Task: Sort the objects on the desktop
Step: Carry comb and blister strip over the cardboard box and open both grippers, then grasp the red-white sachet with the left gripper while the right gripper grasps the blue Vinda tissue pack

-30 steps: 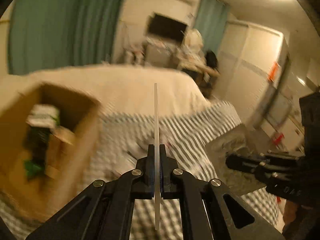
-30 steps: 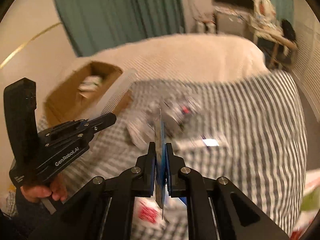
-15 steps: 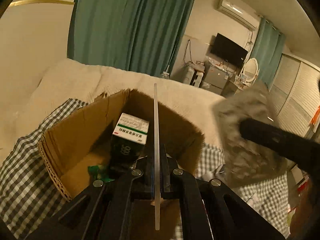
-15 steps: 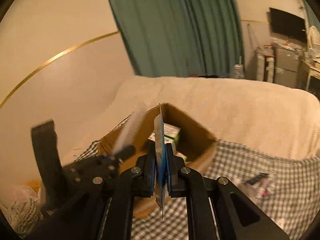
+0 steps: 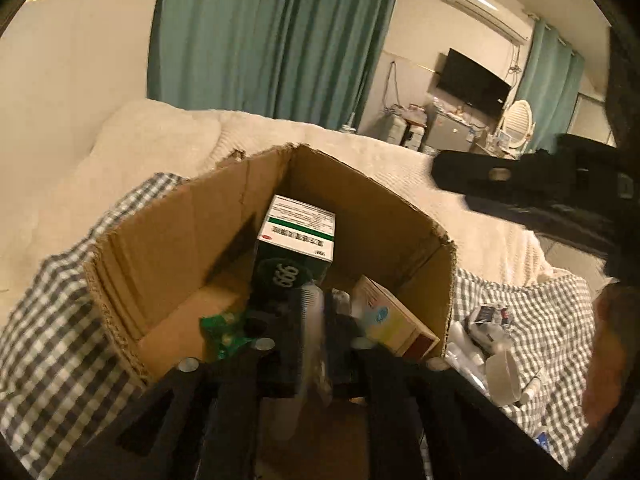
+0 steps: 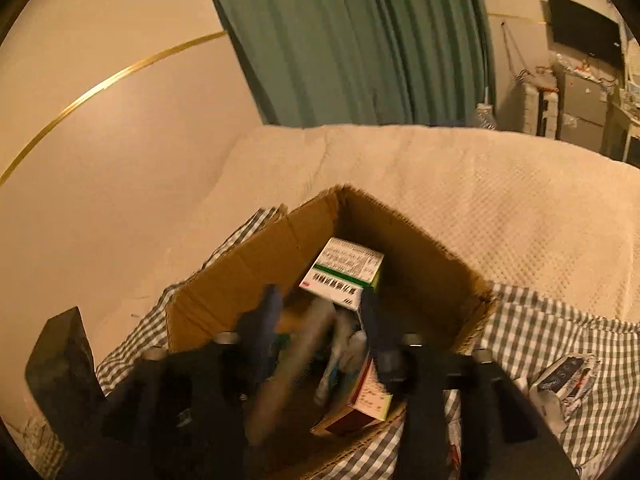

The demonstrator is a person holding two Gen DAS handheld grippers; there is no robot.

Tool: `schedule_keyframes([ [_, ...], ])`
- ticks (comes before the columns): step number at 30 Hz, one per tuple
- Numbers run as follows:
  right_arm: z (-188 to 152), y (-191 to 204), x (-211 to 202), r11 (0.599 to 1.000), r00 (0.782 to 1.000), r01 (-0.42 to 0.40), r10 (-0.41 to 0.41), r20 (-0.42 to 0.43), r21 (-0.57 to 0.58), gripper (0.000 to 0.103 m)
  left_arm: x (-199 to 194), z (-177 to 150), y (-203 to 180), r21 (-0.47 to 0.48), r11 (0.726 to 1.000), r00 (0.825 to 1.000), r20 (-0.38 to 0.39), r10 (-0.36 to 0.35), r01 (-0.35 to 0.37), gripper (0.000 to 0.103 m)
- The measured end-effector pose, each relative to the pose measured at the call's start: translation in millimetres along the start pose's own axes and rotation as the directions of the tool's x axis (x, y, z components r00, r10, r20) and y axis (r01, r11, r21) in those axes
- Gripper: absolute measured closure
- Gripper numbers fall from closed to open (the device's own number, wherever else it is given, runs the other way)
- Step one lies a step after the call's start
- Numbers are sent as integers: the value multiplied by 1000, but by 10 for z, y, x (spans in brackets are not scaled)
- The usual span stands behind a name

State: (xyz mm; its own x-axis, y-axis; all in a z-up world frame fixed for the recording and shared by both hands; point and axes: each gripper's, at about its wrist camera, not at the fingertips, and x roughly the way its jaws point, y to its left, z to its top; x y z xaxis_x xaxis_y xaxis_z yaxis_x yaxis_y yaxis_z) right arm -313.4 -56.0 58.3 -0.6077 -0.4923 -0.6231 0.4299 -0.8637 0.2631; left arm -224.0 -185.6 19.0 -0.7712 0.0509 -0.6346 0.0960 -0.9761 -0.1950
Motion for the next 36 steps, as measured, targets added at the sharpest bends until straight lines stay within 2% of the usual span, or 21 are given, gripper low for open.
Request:
schedule_keyframes([
  [2, -24, -54, -193, 1000, 999, 29, -29, 21, -3, 57, -69, 0, -29, 9, 1000, 999, 28, 18, -18, 30],
  [3, -30, -63, -314, 999, 999, 42, -42, 31, -7, 57, -124, 0, -51, 10, 1000, 999, 51, 19, -20, 24],
  [6, -141, -224, -756, 993, 991, 115, -114, 63, -11, 57, -248, 7, -158, 37, 999, 996, 89, -21, 18, 20],
  [8, -266, -374, -1079, 983, 980, 183, -182, 81, -2, 56, -316, -5, -255, 51, 998, 993, 114, -37, 31, 3],
  [9, -353, -457, -1256, 975, 971, 224, -223, 87, 5, 56, -353, -19, -304, 53, 998, 990, 136, -42, 35, 1],
  [11, -574, -630, -1599, 951, 947, 309, -310, 91, 24, 54, -417, -45, -435, 77, 996, 987, 147, -61, 50, 0],
  [14, -890, -841, -1960, 921, 919, 385, -388, 67, 52, 52, -498, -106, -691, 129, 989, 987, 133, -91, 74, 0],
  [18, -1387, -1143, -2255, 899, 903, 427, -429, 2, 100, 52, -614, -266, -1061, 168, 983, 987, 125, -96, 74, 0],
  [22, -1843, -1372, -2303, 890, 900, 437, -431, -67, 129, 48, -627, -689, -1486, 210, 966, 985, 45, -166, 153, 0],
  [25, -2121, -1504, -2256, 896, 907, 419, -405, -116, 149, 48, -563, -1137, -1789, 287, 930, 973, -54, -224, 231, 0],
  [28, -2332, -1587, -2188, 903, 917, 394, -372, -145, 172, 34, -445, -1574, -2075, 411, 877, 965, -179, -192, 250, 0],
  [31, -2474, -1600, -2054, 920, 932, 350, -323, -164, 177, 30, -369, -1900, -2227, 486, 845, 965, -231, -124, 225, 0],
  [33, -2516, -1582, -1952, 925, 931, 346, -318, -181, 158, 28, -328, -2025, -2230, 488, 842, 958, -267, -107, 230, 0],
  [36, -2589, -1560, -1808, 934, 932, 329, -297, -205, 141, 25, -254, -2121, -2188, 426, 869, 936, -336, -105, 251, 0],
])
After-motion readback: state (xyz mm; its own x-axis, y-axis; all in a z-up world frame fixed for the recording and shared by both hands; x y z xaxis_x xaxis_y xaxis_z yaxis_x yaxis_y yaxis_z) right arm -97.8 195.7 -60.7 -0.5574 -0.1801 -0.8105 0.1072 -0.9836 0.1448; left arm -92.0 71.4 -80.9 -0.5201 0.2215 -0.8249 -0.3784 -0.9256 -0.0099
